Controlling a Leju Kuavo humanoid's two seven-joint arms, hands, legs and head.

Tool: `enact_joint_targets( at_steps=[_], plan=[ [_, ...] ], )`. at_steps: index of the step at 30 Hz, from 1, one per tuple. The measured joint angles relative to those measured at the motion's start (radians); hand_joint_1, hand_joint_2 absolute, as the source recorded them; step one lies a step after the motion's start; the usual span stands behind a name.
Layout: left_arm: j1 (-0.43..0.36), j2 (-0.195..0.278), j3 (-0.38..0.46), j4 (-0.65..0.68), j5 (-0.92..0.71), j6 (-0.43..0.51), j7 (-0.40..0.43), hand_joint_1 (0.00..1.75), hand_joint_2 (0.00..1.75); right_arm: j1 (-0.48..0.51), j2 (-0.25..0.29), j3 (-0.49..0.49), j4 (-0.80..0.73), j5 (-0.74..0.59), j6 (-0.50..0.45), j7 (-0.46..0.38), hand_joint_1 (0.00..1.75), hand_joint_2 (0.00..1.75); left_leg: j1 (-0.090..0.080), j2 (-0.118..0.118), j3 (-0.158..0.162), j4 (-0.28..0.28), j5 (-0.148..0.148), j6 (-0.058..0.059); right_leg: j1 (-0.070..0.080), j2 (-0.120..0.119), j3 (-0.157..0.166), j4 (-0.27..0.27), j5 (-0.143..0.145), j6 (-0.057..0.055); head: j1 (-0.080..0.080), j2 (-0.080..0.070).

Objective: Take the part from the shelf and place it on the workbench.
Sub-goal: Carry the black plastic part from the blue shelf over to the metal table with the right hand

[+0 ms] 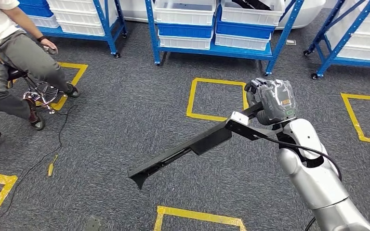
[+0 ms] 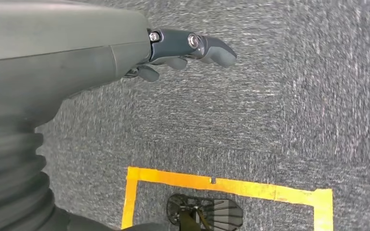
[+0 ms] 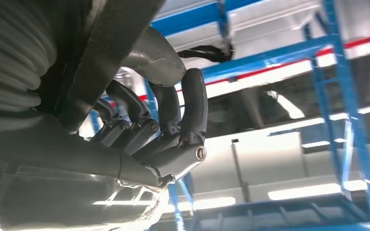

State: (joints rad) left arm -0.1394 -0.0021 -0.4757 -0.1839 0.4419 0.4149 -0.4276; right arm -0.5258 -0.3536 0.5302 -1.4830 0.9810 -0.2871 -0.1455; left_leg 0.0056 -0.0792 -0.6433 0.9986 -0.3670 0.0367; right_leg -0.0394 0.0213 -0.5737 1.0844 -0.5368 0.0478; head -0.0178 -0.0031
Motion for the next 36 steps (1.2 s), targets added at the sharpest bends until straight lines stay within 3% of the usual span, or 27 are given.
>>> enact_joint_targets(
  at_steps=[2,4,5,7,9,11,12,13,14,16,18,20,22,24,26,27,28,29,31,32,34,36],
  plan=[
    [0.002,0.001,0.000,0.000,0.002,0.003,0.000,0.00,1.75,-0.006,0.002,0.001,0.003,-0.005,0.002,-0.004,1.75,1.75,-0.003,-0.019,-0.015,0.013,0.001,-0.012,-0.005,0.014,0.025,-0.068,0.032,-0.005,0.001,0.000],
    [0.009,0.003,0.000,0.000,0.004,0.000,0.005,0.00,1.75,-0.010,0.007,0.003,0.007,-0.007,0.003,-0.006,1.75,1.75,-0.001,-0.033,-0.027,0.016,0.009,-0.020,-0.003,0.001,0.022,-0.068,0.041,-0.023,0.000,0.000],
    [0.014,0.003,0.000,0.001,0.004,-0.007,0.014,0.00,1.75,-0.012,0.010,0.004,0.009,-0.008,0.003,-0.006,1.75,1.75,0.001,-0.028,-0.032,0.019,0.008,-0.024,-0.003,-0.005,0.020,-0.066,0.044,-0.029,-0.002,0.000],
    [0.020,0.004,0.000,0.001,0.004,-0.026,0.051,0.00,1.75,-0.016,0.015,0.005,0.013,-0.011,0.003,-0.008,1.75,1.75,0.003,0.013,-0.056,0.072,-0.028,-0.032,-0.004,-0.020,0.018,-0.066,0.049,-0.041,-0.007,0.000],
    [0.021,0.004,0.000,0.001,0.003,-0.041,0.089,0.00,1.75,-0.017,0.016,0.005,0.014,-0.014,0.003,-0.011,1.75,1.75,0.005,0.063,-0.107,0.196,-0.098,-0.041,0.003,-0.035,0.017,-0.066,0.051,-0.048,-0.012,0.000],
    [0.021,0.003,0.000,0.001,0.002,-0.053,0.115,0.00,1.75,-0.018,0.018,0.006,0.018,-0.016,0.003,-0.013,1.75,1.75,0.007,0.079,-0.152,0.305,-0.140,-0.042,0.010,-0.055,0.016,-0.066,0.050,-0.049,-0.013,0.000],
    [0.021,0.003,0.000,0.001,0.000,-0.063,0.139,0.00,1.75,-0.019,0.019,0.008,0.020,-0.017,0.003,-0.014,1.75,1.75,0.006,0.081,-0.151,0.313,-0.137,-0.038,0.013,-0.064,0.017,-0.066,0.049,-0.050,-0.013,0.000],
    [0.021,0.003,0.000,0.001,-0.002,-0.074,0.171,0.00,1.75,-0.021,0.021,0.009,0.022,-0.018,0.003,-0.015,1.75,1.75,0.004,0.083,-0.131,0.280,-0.117,-0.031,0.016,-0.073,0.017,-0.066,0.048,-0.050,-0.013,0.000],
    [0.021,0.004,-0.001,0.002,-0.003,-0.087,0.210,0.00,1.75,-0.025,0.023,0.011,0.024,-0.018,0.004,-0.016,1.75,1.75,0.000,0.092,-0.092,0.213,-0.088,-0.020,0.020,-0.081,0.018,-0.066,0.048,-0.051,-0.013,0.000],
    [0.021,0.008,-0.002,0.002,-0.006,-0.114,0.283,0.00,1.75,-0.036,0.029,0.014,0.025,-0.019,0.005,-0.017,1.75,1.75,-0.016,0.127,-0.022,0.088,-0.052,0.004,0.029,-0.096,0.018,-0.067,0.046,-0.053,-0.012,0.000],
    [0.020,0.011,-0.008,0.002,-0.011,-0.142,0.339,0.00,1.75,-0.042,0.035,0.018,0.028,-0.019,0.006,-0.017,1.75,1.75,-0.027,0.140,-0.002,0.044,-0.048,0.015,0.035,-0.114,0.017,-0.070,0.044,-0.051,-0.012,0.000],
    [0.022,0.012,-0.015,0.004,-0.016,-0.164,0.378,0.00,1.75,-0.044,0.041,0.022,0.030,-0.019,0.008,-0.017,1.75,1.75,-0.025,0.120,0.002,0.029,-0.039,0.019,0.040,-0.129,0.018,-0.072,0.040,-0.048,-0.012,0.000],
    [0.024,0.010,-0.022,0.006,-0.020,-0.174,0.401,0.00,1.75,-0.044,0.043,0.025,0.031,-0.018,0.008,-0.017,1.75,1.75,-0.019,0.100,0.015,0.004,-0.026,0.026,0.041,-0.099,0.004,-0.038,0.019,-0.048,-0.011,0.000],
    [0.022,0.008,-0.030,0.006,-0.024,-0.179,0.413,0.00,1.75,-0.041,0.041,0.026,0.032,-0.018,0.008,-0.015,1.75,1.75,-0.016,0.078,0.020,-0.008,-0.018,0.030,0.035,-0.047,-0.045,0.067,-0.027,-0.053,-0.007,0.000],
    [0.021,0.007,-0.034,0.006,-0.024,-0.186,0.420,0.00,1.75,-0.032,0.038,0.027,0.035,-0.016,0.008,-0.013,1.75,1.75,-0.016,0.052,0.018,-0.007,-0.016,0.029,0.029,-0.028,-0.103,0.176,-0.061,-0.051,-0.005,0.000],
    [0.022,0.007,-0.037,0.007,-0.024,-0.189,0.423,0.00,1.75,-0.028,0.037,0.027,0.037,-0.015,0.008,-0.012,1.75,1.75,-0.015,0.038,0.017,-0.006,-0.015,0.028,0.027,-0.026,-0.112,0.188,-0.057,-0.043,-0.005,0.000],
    [0.022,0.006,-0.039,0.007,-0.025,-0.190,0.424,0.00,1.75,-0.025,0.037,0.028,0.038,-0.013,0.008,-0.011,1.75,1.75,-0.014,0.025,0.017,-0.005,-0.014,0.025,0.023,-0.025,-0.104,0.163,-0.039,-0.032,-0.005,0.000],
    [0.023,0.005,-0.042,0.007,-0.025,-0.190,0.424,0.00,1.75,-0.024,0.036,0.027,0.038,-0.013,0.008,-0.010,1.75,1.75,-0.012,0.013,0.016,-0.002,-0.015,0.022,0.018,-0.022,-0.075,0.099,-0.007,-0.019,-0.005,0.000],
    [0.022,0.005,-0.044,0.007,-0.026,-0.189,0.422,0.00,1.75,-0.023,0.036,0.028,0.038,-0.010,0.008,-0.009,1.75,1.75,-0.011,-0.008,0.011,0.008,-0.017,0.011,0.008,-0.004,-0.018,-0.024,0.042,-0.008,-0.004,0.000],
    [0.021,0.006,-0.045,0.008,-0.026,-0.188,0.422,0.00,1.75,-0.023,0.036,0.028,0.038,-0.009,0.008,-0.009,1.75,1.75,-0.012,-0.016,0.007,0.014,-0.018,0.004,0.006,0.003,-0.003,-0.057,0.054,-0.012,-0.004,0.000],
    [0.023,0.008,-0.045,0.008,-0.026,-0.188,0.421,0.00,1.75,-0.021,0.037,0.029,0.038,-0.006,0.007,-0.007,1.75,1.75,-0.013,-0.029,-0.003,0.019,-0.016,-0.005,0.009,0.002,0.001,-0.065,0.060,-0.028,-0.004,0.000],
    [0.026,0.010,-0.046,0.009,-0.026,-0.188,0.421,0.00,1.75,-0.020,0.041,0.029,0.038,-0.003,0.007,-0.006,1.75,1.75,-0.011,-0.019,-0.010,0.030,-0.022,-0.012,0.006,-0.010,0.001,-0.064,0.064,-0.039,-0.005,0.000]
  ],
)
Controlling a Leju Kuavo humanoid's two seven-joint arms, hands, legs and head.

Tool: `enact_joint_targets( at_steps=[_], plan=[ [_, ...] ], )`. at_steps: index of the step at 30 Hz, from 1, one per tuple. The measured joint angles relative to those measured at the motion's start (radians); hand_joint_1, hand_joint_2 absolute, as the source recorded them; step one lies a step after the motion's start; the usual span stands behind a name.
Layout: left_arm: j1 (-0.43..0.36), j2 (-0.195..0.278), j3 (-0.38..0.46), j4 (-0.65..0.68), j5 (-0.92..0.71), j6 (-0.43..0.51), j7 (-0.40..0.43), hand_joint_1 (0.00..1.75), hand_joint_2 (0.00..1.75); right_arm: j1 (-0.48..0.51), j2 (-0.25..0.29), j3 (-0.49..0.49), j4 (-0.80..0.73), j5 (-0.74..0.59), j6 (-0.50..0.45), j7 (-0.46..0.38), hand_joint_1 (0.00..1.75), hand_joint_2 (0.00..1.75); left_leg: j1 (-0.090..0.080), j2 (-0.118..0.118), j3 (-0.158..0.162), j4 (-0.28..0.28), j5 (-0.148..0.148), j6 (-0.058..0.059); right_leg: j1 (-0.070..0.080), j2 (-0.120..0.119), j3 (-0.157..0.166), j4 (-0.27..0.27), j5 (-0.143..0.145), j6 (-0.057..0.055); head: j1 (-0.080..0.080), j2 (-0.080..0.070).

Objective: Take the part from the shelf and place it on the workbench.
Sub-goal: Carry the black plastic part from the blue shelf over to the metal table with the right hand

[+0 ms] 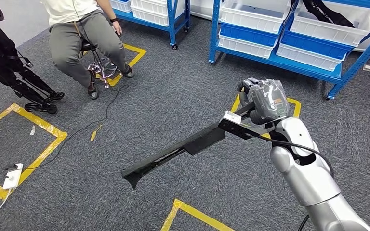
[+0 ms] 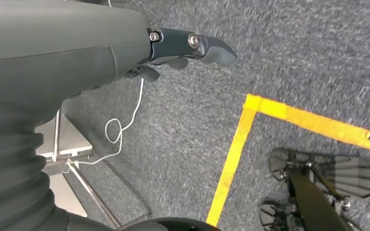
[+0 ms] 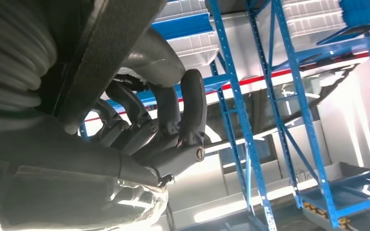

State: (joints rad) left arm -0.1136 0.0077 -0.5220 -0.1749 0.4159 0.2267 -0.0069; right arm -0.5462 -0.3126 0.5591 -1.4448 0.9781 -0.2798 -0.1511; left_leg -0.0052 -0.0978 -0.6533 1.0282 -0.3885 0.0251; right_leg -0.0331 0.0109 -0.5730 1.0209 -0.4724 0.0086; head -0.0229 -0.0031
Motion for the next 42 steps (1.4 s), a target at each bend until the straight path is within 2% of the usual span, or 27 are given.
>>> enact_joint_targets(
  at_steps=[2,3,5,6,7,8,10,12,14,15,17,19,21,22,24,25,26,27,29,30,32,34,36,37,38,40,42],
  plan=[
    [0.000,0.001,-0.001,0.001,0.000,0.000,0.000,0.00,1.75,-0.002,0.003,0.000,0.000,0.002,0.000,0.000,1.75,1.75,0.003,0.047,-0.028,0.064,-0.040,-0.012,-0.002,-0.011,0.001,-0.001,0.002,-0.009,-0.007,0.000],
    [-0.002,0.001,-0.002,0.001,0.000,0.000,-0.001,0.00,1.75,-0.002,0.003,0.000,0.000,0.003,0.000,0.000,1.75,1.75,0.005,0.072,-0.056,0.129,-0.074,-0.019,0.001,-0.017,0.001,-0.001,0.002,-0.013,-0.010,0.000],
    [-0.004,0.000,-0.003,0.001,0.000,0.000,-0.001,0.00,1.75,-0.002,0.003,0.000,0.000,0.004,0.001,0.000,1.75,1.75,0.010,0.095,-0.116,0.258,-0.129,-0.025,0.007,-0.033,0.001,-0.001,0.000,-0.015,-0.012,0.000],
    [-0.004,-0.001,-0.003,0.001,0.000,-0.001,-0.002,0.00,1.75,-0.002,0.003,0.000,0.000,0.005,0.001,0.000,1.75,1.75,0.011,0.098,-0.130,0.287,-0.134,-0.024,0.010,-0.042,0.001,-0.001,-0.001,-0.016,-0.012,0.000],
    [-0.004,-0.001,-0.003,0.001,0.000,-0.002,-0.002,0.00,1.75,-0.002,0.003,0.000,0.000,0.005,0.001,0.000,1.75,1.75,0.011,0.099,-0.121,0.270,-0.119,-0.020,0.013,-0.050,0.001,-0.001,-0.001,-0.017,-0.013,0.000],
    [-0.005,-0.002,-0.003,0.001,0.000,-0.002,-0.002,0.00,1.75,-0.003,0.003,0.000,0.000,0.005,0.001,0.000,1.75,1.75,0.009,0.102,-0.093,0.219,-0.091,-0.012,0.017,-0.058,0.002,-0.001,-0.002,-0.018,-0.012,0.000],
    [-0.007,0.001,-0.003,0.001,-0.001,-0.002,-0.002,0.00,1.75,-0.006,0.004,0.000,0.000,0.005,0.001,0.000,1.75,1.75,-0.004,0.136,-0.016,0.080,-0.042,0.016,0.025,-0.073,0.005,-0.002,-0.004,-0.020,-0.010,0.000],
    [-0.011,0.004,-0.003,0.000,-0.002,-0.001,-0.002,0.00,1.75,-0.008,0.004,-0.001,0.000,0.005,0.001,0.000,1.75,1.75,-0.020,0.161,0.020,0.010,-0.029,0.037,0.027,-0.090,0.007,-0.005,-0.005,-0.019,-0.007,0.000],
    [-0.012,0.005,-0.003,0.000,-0.002,-0.001,-0.003,0.00,1.75,-0.009,0.006,0.000,0.000,0.005,0.001,0.000,1.75,1.75,-0.025,0.148,0.024,-0.004,-0.025,0.046,0.029,-0.108,0.013,-0.015,-0.005,-0.014,-0.008,0.000],
    [-0.012,0.005,-0.003,0.000,-0.002,-0.001,-0.003,0.00,1.75,-0.009,0.007,-0.001,-0.001,0.005,0.001,0.000,1.75,1.75,-0.022,0.138,0.033,-0.019,-0.017,0.048,0.031,-0.107,0.014,-0.015,-0.008,-0.013,-0.006,0.000],
    [-0.012,0.003,-0.003,0.000,-0.002,-0.001,-0.003,0.00,1.75,-0.012,0.006,-0.002,-0.002,0.005,0.001,0.000,1.75,1.75,-0.013,0.119,0.053,-0.052,0.002,0.055,0.034,-0.071,-0.004,0.031,-0.033,-0.014,-0.004,0.000],
    [-0.015,0.000,-0.004,0.000,-0.003,-0.001,-0.002,0.00,1.75,-0.012,0.003,-0.002,-0.001,0.005,0.001,0.000,1.75,1.75,-0.008,0.096,0.057,-0.064,0.012,0.058,0.026,-0.026,-0.063,0.152,-0.081,-0.017,0.000,0.000],
    [-0.017,-0.003,-0.006,0.000,-0.004,-0.002,-0.002,0.00,1.75,-0.006,0.001,-0.001,0.001,0.008,0.003,0.000,1.75,1.75,-0.007,0.069,0.055,-0.063,0.013,0.055,0.017,-0.015,-0.114,0.241,-0.105,-0.007,0.002,0.000],
    [-0.016,-0.004,-0.007,0.000,-0.005,-0.002,-0.002,0.00,1.75,-0.004,0.000,-0.001,0.001,0.009,0.004,0.000,1.75,1.75,-0.005,0.056,0.054,-0.061,0.013,0.052,0.012,-0.014,-0.116,0.234,-0.094,0.004,0.002,0.000],
    [-0.015,-0.006,-0.010,0.000,-0.006,-0.002,-0.001,0.00,1.75,-0.003,0.001,-0.001,0.002,0.013,0.005,0.003,1.75,1.75,0.000,0.031,0.052,-0.051,0.009,0.038,-0.002,-0.007,-0.062,0.109,-0.034,0.033,0.002,0.000],
    [-0.015,-0.005,-0.011,0.000,-0.006,-0.002,0.000,0.00,1.75,-0.004,0.001,-0.001,0.002,0.016,0.005,0.005,1.75,1.75,0.001,0.020,0.048,-0.044,0.005,0.029,-0.006,0.004,-0.034,0.048,-0.010,0.040,0.003,0.000],
    [-0.016,-0.004,-0.012,0.000,-0.006,-0.001,0.000,0.00,1.75,-0.004,0.002,-0.001,0.001,0.018,0.005,0.006,1.75,1.75,0.002,0.011,0.043,-0.034,0.001,0.019,-0.009,0.013,-0.013,0.004,0.007,0.039,0.004,0.000],
    [-0.016,-0.003,-0.012,0.000,-0.006,0.000,0.001,0.00,1.75,-0.004,0.003,0.000,0.001,0.019,0.005,0.008,1.75,1.75,0.002,0.004,0.037,-0.027,-0.003,0.012,-0.008,0.020,-0.005,-0.012,0.011,0.031,0.003,0.000],
    [-0.014,-0.002,-0.012,0.000,-0.007,0.001,0.001,0.00,1.75,-0.006,0.006,0.000,0.000,0.021,0.006,0.009,1.75,1.75,0.005,-0.006,0.026,-0.021,-0.004,0.002,-0.007,0.017,-0.006,-0.010,0.013,0.008,0.002,0.000],
    [-0.012,-0.001,-0.012,0.001,-0.007,0.002,0.001,0.00,1.75,-0.007,0.008,0.000,0.000,0.022,0.006,0.010,1.75,1.75,0.008,0.000,0.022,-0.017,-0.005,-0.002,-0.007,0.011,-0.005,-0.010,0.014,0.001,0.001,0.000],
    [-0.010,0.000,-0.012,0.001,-0.007,0.003,0.001,0.00,1.75,-0.009,0.011,0.000,0.000,0.023,0.006,0.010,1.75,1.75,0.012,0.041,0.001,0.032,-0.035,-0.012,-0.008,-0.001,-0.003,-0.010,0.016,-0.009,-0.004,0.000],
    [-0.011,0.000,-0.012,0.001,-0.007,0.003,0.001,0.00,1.75,-0.010,0.012,0.000,0.000,0.023,0.006,0.010,1.75,1.75,0.015,0.086,-0.056,0.154,-0.100,-0.023,-0.003,-0.014,0.000,-0.010,0.015,-0.015,-0.009,0.000],
    [-0.012,-0.001,-0.012,0.001,-0.006,0.000,0.000,0.00,1.75,-0.010,0.012,0.000,0.000,0.023,0.006,0.010,1.75,1.75,0.019,0.097,-0.118,0.272,-0.144,-0.026,0.001,-0.030,0.001,-0.010,0.012,-0.018,-0.010,0.000],
    [-0.011,-0.001,-0.012,0.001,-0.005,-0.001,0.000,0.00,1.75,-0.010,0.012,0.000,0.000,0.023,0.006,0.010,1.75,1.75,0.019,0.098,-0.127,0.286,-0.140,-0.026,0.002,-0.038,0.001,-0.010,0.011,-0.019,-0.010,0.000],
    [-0.011,-0.001,-0.012,0.001,-0.005,-0.002,0.000,0.00,1.75,-0.010,0.013,0.000,0.000,0.023,0.006,0.010,1.75,1.75,0.019,0.099,-0.115,0.257,-0.118,-0.023,0.003,-0.046,0.003,-0.010,0.009,-0.020,-0.010,0.000],
    [-0.011,0.000,-0.012,0.001,-0.003,-0.002,0.000,0.00,1.75,-0.012,0.016,0.000,0.000,0.022,0.006,0.010,1.75,1.75,0.014,0.119,-0.043,0.114,-0.050,-0.011,0.006,-0.060,0.008,-0.011,0.005,-0.019,-0.010,0.000],
    [-0.012,0.001,-0.012,0.001,-0.002,-0.002,0.000,0.00,1.75,-0.017,0.017,0.000,-0.001,0.023,0.006,0.010,1.75,1.75,0.005,0.143,0.012,0.009,-0.014,0.001,0.011,-0.072,0.012,-0.013,0.001,-0.014,-0.009,0.000]
  ],
)
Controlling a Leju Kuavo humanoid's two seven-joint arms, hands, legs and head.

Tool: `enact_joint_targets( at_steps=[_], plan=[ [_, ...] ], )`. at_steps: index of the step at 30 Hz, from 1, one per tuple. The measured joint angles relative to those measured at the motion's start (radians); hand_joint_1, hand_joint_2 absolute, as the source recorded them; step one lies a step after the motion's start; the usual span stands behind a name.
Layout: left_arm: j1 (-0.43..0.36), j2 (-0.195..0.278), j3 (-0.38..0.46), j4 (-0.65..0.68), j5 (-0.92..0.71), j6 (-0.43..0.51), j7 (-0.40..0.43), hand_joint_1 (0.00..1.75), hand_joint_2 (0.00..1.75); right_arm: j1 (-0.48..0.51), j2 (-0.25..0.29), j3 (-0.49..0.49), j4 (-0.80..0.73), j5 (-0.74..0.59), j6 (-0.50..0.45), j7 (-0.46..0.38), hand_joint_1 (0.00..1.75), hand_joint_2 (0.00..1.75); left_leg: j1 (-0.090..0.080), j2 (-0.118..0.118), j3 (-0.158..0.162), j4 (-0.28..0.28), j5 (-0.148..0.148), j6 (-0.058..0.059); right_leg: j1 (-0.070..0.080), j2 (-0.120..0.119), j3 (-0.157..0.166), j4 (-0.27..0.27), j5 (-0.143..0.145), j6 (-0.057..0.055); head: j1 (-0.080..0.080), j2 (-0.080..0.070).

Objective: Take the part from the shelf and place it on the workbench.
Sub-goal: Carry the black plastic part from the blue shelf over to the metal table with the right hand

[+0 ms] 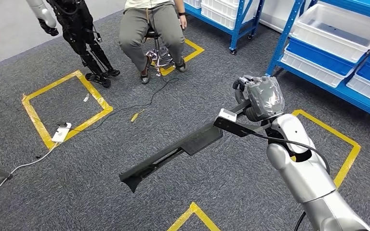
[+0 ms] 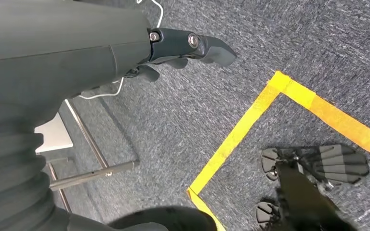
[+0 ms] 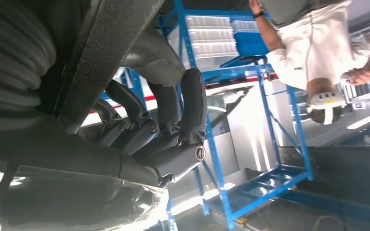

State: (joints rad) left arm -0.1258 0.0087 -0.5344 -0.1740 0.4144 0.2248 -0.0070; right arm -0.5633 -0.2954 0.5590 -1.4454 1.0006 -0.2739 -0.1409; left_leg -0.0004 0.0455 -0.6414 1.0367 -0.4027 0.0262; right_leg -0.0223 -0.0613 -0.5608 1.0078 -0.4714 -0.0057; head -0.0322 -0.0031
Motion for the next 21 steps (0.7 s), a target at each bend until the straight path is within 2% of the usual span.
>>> enact_joint_targets(
  at_steps=[1,3,4,5,6,8,9,10,11,13,14,15,16,17,18,19,21],
  plan=[
    [0.000,0.000,0.000,0.000,0.000,0.000,0.000,0.00,1.75,-0.002,0.001,0.000,0.000,0.000,0.000,0.000,1.75,1.75,-0.005,0.004,0.006,-0.016,0.002,0.004,0.002,-0.006,0.002,-0.002,-0.001,0.004,0.000,0.000],
    [0.000,0.001,0.000,0.000,0.001,0.001,0.000,0.00,1.75,-0.005,0.002,0.000,-0.001,0.000,0.000,0.000,1.75,1.75,-0.008,-0.012,0.009,-0.024,0.006,0.012,0.004,-0.019,0.005,-0.009,-0.003,0.013,-0.001,0.000],
    [0.000,0.001,0.000,0.000,0.001,0.001,0.000,0.00,1.75,-0.006,0.002,0.000,-0.001,0.000,0.000,0.000,1.75,1.75,-0.006,-0.020,0.015,-0.035,0.012,0.016,0.005,-0.013,0.004,-0.006,-0.007,0.016,0.002,0.000],
    [0.000,0.001,0.000,0.000,0.002,0.001,0.000,0.00,1.75,-0.008,0.002,0.000,-0.002,0.000,0.000,0.000,1.75,1.75,-0.004,-0.029,0.022,-0.046,0.018,0.021,0.006,0.002,-0.004,0.013,-0.018,0.016,0.004,0.000],
    [-0.001,0.000,0.000,0.000,0.002,0.001,0.000,0.00,1.75,-0.009,0.001,0.000,-0.002,0.000,0.000,0.000,1.75,1.75,-0.001,-0.038,0.029,-0.055,0.024,0.025,0.006,0.021,-0.024,0.055,-0.039,0.012,0.007,0.000],
    [-0.004,-0.002,0.000,0.000,0.002,0.002,-0.002,0.00,1.75,-0.010,0.000,-0.001,-0.002,0.000,0.000,0.001,1.75,1.75,0.000,-0.058,0.030,-0.059,0.027,0.030,0.004,0.052,-0.097,0.197,-0.096,0.001,0.009,0.000],
    [-0.005,-0.002,0.000,0.000,0.002,0.002,-0.002,0.00,1.75,-0.008,0.000,-0.001,-0.001,0.001,0.000,0.002,1.75,1.75,0.000,-0.070,0.030,-0.059,0.027,0.030,0.003,0.057,-0.135,0.263,-0.117,0.001,0.010,0.000],
    [-0.005,-0.002,0.000,0.000,0.002,0.001,-0.003,0.00,1.75,-0.007,0.000,-0.001,0.000,0.002,0.000,0.005,1.75,1.75,0.000,-0.082,0.029,-0.059,0.027,0.030,0.003,0.058,-0.158,0.297,-0.122,0.006,0.010,0.000],
    [-0.004,-0.003,0.000,0.000,0.002,0.000,-0.003,0.00,1.75,-0.007,0.000,0.000,0.001,0.007,0.000,0.009,1.75,1.75,0.000,-0.094,0.030,-0.059,0.027,0.030,0.003,0.059,-0.160,0.288,-0.108,0.015,0.010,0.000],
    [-0.004,-0.005,0.000,0.000,0.001,-0.004,-0.003,0.00,1.75,-0.007,0.004,-0.001,0.001,0.023,-0.001,0.022,1.75,1.75,0.000,-0.117,0.032,-0.057,0.026,0.027,0.000,0.066,-0.111,0.170,-0.049,0.034,0.011,0.000],
    [-0.005,-0.006,0.000,0.000,-0.001,-0.005,-0.004,0.00,1.75,-0.007,0.007,-0.001,0.000,0.032,-0.001,0.028,1.75,1.75,-0.002,-0.129,0.029,-0.051,0.024,0.021,-0.004,0.083,-0.075,0.095,-0.018,0.037,0.011,0.000],
    [-0.006,-0.007,-0.001,-0.001,-0.002,-0.006,-0.004,0.00,1.75,-0.006,0.009,-0.001,-0.001,0.040,-0.001,0.034,1.75,1.75,-0.003,-0.139,0.026,-0.045,0.021,0.015,-0.007,0.095,-0.049,0.042,0.004,0.035,0.011,0.000],
    [-0.007,-0.007,-0.001,-0.001,-0.004,-0.007,-0.004,0.00,1.75,-0.004,0.011,-0.002,-0.002,0.045,-0.001,0.038,1.75,1.75,-0.004,-0.148,0.021,-0.040,0.018,0.008,-0.007,0.105,-0.036,0.014,0.016,0.029,0.011,0.000],
    [-0.007,-0.007,-0.002,-0.001,-0.005,-0.008,-0.005,0.00,1.75,-0.002,0.014,-0.003,-0.004,0.051,-0.001,0.041,1.75,1.75,-0.004,-0.157,0.016,-0.036,0.016,0.001,-0.007,0.110,-0.027,-0.004,0.024,0.020,0.011,0.000],
    [-0.006,-0.006,-0.003,-0.001,-0.005,-0.009,-0.005,0.00,1.75,0.000,0.016,-0.004,-0.006,0.054,-0.001,0.043,1.75,1.75,-0.001,-0.163,0.013,-0.035,0.016,-0.004,-0.008,0.101,-0.027,-0.004,0.025,0.012,0.010,0.000],
    [-0.005,-0.004,-0.004,-0.001,-0.006,-0.010,-0.004,0.00,1.75,0.001,0.020,-0.005,-0.008,0.057,-0.001,0.043,1.75,1.75,0.000,-0.154,0.009,-0.030,0.014,-0.009,-0.010,0.095,-0.026,-0.004,0.027,0.005,0.010,0.000],
    [-0.005,-0.002,-0.007,-0.001,-0.006,-0.010,-0.004,0.00,1.75,0.005,0.026,-0.008,-0.013,0.062,-0.001,0.043,1.75,1.75,0.002,-0.108,-0.013,0.020,-0.016,-0.021,-0.013,0.080,-0.018,-0.006,0.027,-0.007,0.004,0.000]
  ],
)
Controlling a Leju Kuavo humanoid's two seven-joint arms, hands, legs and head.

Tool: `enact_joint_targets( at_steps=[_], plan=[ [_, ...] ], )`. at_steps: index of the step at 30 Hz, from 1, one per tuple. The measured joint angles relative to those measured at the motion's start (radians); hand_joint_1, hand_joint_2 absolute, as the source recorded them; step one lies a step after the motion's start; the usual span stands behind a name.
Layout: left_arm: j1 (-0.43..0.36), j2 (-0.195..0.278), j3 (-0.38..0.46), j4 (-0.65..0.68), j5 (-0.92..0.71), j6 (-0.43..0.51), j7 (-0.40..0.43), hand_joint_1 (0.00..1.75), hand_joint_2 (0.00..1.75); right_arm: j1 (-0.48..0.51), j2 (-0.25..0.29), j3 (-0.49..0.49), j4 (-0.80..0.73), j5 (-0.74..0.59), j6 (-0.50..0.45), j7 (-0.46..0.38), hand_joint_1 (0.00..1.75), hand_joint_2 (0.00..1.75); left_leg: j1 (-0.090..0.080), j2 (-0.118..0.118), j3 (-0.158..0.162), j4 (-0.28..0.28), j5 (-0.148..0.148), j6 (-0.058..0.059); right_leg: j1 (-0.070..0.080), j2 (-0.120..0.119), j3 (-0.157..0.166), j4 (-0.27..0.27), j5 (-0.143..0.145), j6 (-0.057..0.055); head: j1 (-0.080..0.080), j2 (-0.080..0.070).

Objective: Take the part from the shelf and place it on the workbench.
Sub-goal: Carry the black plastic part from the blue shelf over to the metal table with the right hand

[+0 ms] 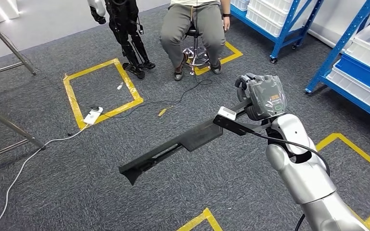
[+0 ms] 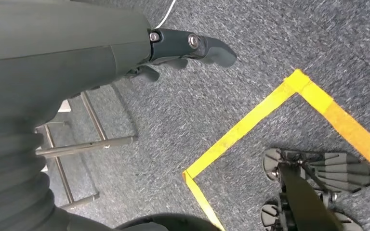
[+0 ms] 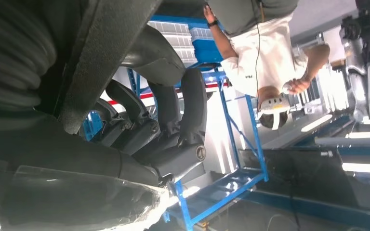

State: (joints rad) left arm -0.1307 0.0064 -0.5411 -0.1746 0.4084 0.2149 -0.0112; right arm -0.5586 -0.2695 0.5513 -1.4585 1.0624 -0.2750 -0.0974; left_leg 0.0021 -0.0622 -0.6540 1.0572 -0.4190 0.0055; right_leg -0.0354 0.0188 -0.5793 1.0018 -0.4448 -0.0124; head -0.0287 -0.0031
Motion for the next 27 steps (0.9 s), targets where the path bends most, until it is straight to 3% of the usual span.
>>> enact_joint_targets(
  at_steps=[1,3,4,5,6,7,9,11,13,15,16,18,19,20,21,23,24,25,27],
  plan=[
    [-0.001,0.000,-0.001,0.000,0.000,0.000,0.000,0.00,1.75,0.002,0.002,-0.001,-0.002,0.003,0.000,0.000,1.75,1.75,0.002,0.030,-0.023,0.052,-0.029,-0.006,0.003,-0.007,0.004,0.000,-0.002,-0.005,-0.003,0.000],
    [-0.003,-0.001,-0.003,0.000,0.000,0.000,0.000,0.00,1.75,0.006,0.004,-0.002,-0.003,0.008,0.000,0.001,1.75,1.75,0.009,0.057,-0.093,0.187,-0.087,-0.014,0.010,-0.023,0.008,0.000,-0.007,-0.011,-0.006,0.000],
    [-0.003,-0.002,-0.003,0.000,-0.001,0.000,0.000,0.00,1.75,0.009,0.006,-0.002,-0.003,0.010,0.000,0.002,1.75,1.75,0.011,0.060,-0.118,0.228,-0.096,-0.015,0.013,-0.031,0.008,0.001,-0.009,-0.013,-0.006,0.000],
    [-0.003,-0.002,-0.004,0.000,-0.001,0.000,0.000,0.00,1.75,0.011,0.009,-0.002,-0.003,0.012,0.001,0.002,1.75,1.75,0.012,0.061,-0.125,0.233,-0.087,-0.015,0.015,-0.038,0.010,0.001,-0.011,-0.014,-0.007,0.000],
    [-0.003,-0.002,-0.005,0.000,-0.001,0.000,0.000,0.00,1.75,0.013,0.012,-0.002,-0.004,0.014,0.001,0.003,1.75,1.75,0.012,0.063,-0.108,0.193,-0.058,-0.011,0.017,-0.045,0.012,0.001,-0.014,-0.014,-0.007,0.000],
    [-0.004,-0.001,-0.006,0.000,-0.001,0.000,0.001,0.00,1.75,0.014,0.015,-0.003,-0.004,0.017,0.002,0.004,1.75,1.75,0.009,0.071,-0.073,0.122,-0.020,-0.004,0.019,-0.051,0.016,0.000,-0.017,-0.013,-0.007,0.000],
    [-0.008,0.002,-0.006,0.000,-0.001,0.000,0.002,0.00,1.75,0.013,0.023,-0.007,-0.006,0.024,0.004,0.006,1.75,1.75,-0.003,0.098,-0.006,-0.004,0.029,0.015,0.023,-0.064,0.024,-0.004,-0.022,-0.010,-0.005,0.000],
    [-0.012,0.005,-0.007,0.000,-0.001,0.000,0.003,0.00,1.75,0.012,0.031,-0.011,-0.006,0.029,0.007,0.007,1.75,1.75,-0.014,0.110,0.014,-0.045,0.035,0.030,0.024,-0.078,0.029,-0.011,-0.025,-0.004,-0.006,0.000],
    [-0.013,0.007,-0.007,0.000,0.000,-0.001,0.003,0.00,1.75,0.012,0.040,-0.014,-0.007,0.033,0.009,0.007,1.75,1.75,-0.014,0.096,0.026,-0.067,0.041,0.041,0.026,-0.088,0.035,-0.019,-0.028,0.003,-0.009,0.000],
    [-0.013,0.008,-0.007,0.000,0.001,-0.002,0.002,0.00,1.75,0.008,0.047,-0.019,-0.007,0.037,0.009,0.006,1.75,1.75,-0.007,0.081,0.050,-0.101,0.054,0.054,0.028,-0.070,0.026,0.012,-0.047,0.003,-0.006,0.000],
    [-0.015,0.007,-0.007,0.000,0.002,-0.002,0.001,0.00,1.75,0.007,0.049,-0.021,-0.007,0.038,0.009,0.006,1.75,1.75,-0.003,0.073,0.061,-0.114,0.059,0.057,0.028,-0.053,0.003,0.060,-0.068,-0.001,-0.003,0.000],
    [-0.019,0.006,-0.007,0.000,0.002,-0.002,-0.001,0.00,1.75,0.007,0.051,-0.024,-0.005,0.043,0.010,0.005,1.75,1.75,-0.003,0.055,0.064,-0.117,0.060,0.059,0.023,-0.027,-0.072,0.202,-0.119,-0.005,0.000,0.000],
    [-0.020,0.006,-0.007,0.000,0.002,-0.002,-0.002,0.00,1.75,0.010,0.051,-0.026,-0.003,0.045,0.010,0.004,1.75,1.75,-0.003,0.043,0.064,-0.117,0.059,0.058,0.020,-0.023,-0.108,0.258,-0.133,-0.002,0.002,0.000],
    [-0.020,0.005,-0.007,0.000,0.003,-0.002,-0.003,0.00,1.75,0.013,0.051,-0.027,-0.002,0.048,0.011,0.003,1.75,1.75,-0.001,0.032,0.065,-0.116,0.058,0.056,0.016,-0.021,-0.128,0.280,-0.132,0.006,0.002,0.000],
    [-0.020,0.005,-0.007,0.000,0.003,-0.002,-0.003,0.00,1.75,0.014,0.052,-0.028,-0.001,0.050,0.011,0.001,1.75,1.75,0.000,0.021,0.065,-0.114,0.056,0.053,0.011,-0.021,-0.126,0.258,-0.113,0.019,0.002,0.000],
    [-0.019,0.003,-0.007,-0.001,0.004,-0.001,-0.004,0.00,1.75,0.015,0.054,-0.030,0.000,0.053,0.011,-0.001,1.75,1.75,0.005,0.003,0.063,-0.101,0.047,0.038,-0.003,-0.016,-0.072,0.120,-0.045,0.047,0.003,0.000],
    [-0.019,0.003,-0.007,-0.001,0.004,0.001,-0.005,0.00,1.75,0.014,0.056,-0.031,0.001,0.055,0.011,-0.002,1.75,1.75,0.006,-0.004,0.059,-0.087,0.038,0.028,-0.008,-0.012,-0.043,0.056,-0.017,0.052,0.004,0.000],
    [-0.019,0.004,-0.007,-0.001,0.004,0.002,-0.005,0.00,1.75,0.015,0.060,-0.032,0.001,0.056,0.011,-0.003,1.75,1.75,0.006,-0.009,0.054,-0.076,0.030,0.019,-0.009,-0.009,-0.023,0.016,-0.001,0.050,0.005,0.000],
    [-0.018,0.005,-0.007,-0.001,0.004,0.005,-0.006,0.00,1.75,0.018,0.067,-0.033,0.001,0.059,0.011,-0.004,1.75,1.75,0.008,-0.014,0.046,-0.062,0.021,0.008,-0.004,-0.007,-0.014,0.004,0.005,0.031,0.004,0.000]
  ],
)
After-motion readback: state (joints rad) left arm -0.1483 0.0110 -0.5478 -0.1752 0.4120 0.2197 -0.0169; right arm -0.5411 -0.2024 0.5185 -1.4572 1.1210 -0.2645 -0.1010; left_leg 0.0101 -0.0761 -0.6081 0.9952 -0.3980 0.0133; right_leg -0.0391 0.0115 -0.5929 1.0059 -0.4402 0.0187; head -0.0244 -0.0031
